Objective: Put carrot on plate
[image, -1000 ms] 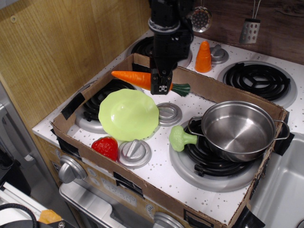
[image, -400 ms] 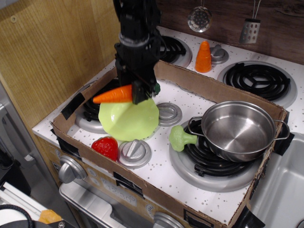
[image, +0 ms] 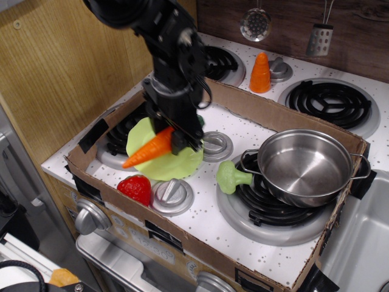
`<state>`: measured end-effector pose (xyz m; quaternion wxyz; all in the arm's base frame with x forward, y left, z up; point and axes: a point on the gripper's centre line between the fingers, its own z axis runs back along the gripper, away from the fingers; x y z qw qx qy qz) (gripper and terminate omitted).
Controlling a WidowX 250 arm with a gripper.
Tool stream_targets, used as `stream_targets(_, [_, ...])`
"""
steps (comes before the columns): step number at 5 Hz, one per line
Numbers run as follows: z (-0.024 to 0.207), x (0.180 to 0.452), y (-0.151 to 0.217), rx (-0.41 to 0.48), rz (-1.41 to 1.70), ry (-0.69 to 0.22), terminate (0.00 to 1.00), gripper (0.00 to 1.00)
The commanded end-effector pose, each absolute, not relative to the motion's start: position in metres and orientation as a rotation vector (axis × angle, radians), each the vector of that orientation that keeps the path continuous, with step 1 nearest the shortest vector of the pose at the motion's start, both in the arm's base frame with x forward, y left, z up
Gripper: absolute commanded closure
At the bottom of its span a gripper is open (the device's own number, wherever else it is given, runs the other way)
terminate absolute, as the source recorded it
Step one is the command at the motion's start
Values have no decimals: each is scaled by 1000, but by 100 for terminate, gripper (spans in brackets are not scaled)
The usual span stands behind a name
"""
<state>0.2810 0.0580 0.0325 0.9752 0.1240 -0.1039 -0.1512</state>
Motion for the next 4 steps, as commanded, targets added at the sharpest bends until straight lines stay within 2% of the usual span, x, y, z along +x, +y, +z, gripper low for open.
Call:
stream_targets(1, [54,304,55,256,-377,-277,0,0])
stream_targets(3, [87,311,73,317,-487,-245,0,0])
stream_targets(4, [117,322,78,358,-574,-158,100,0])
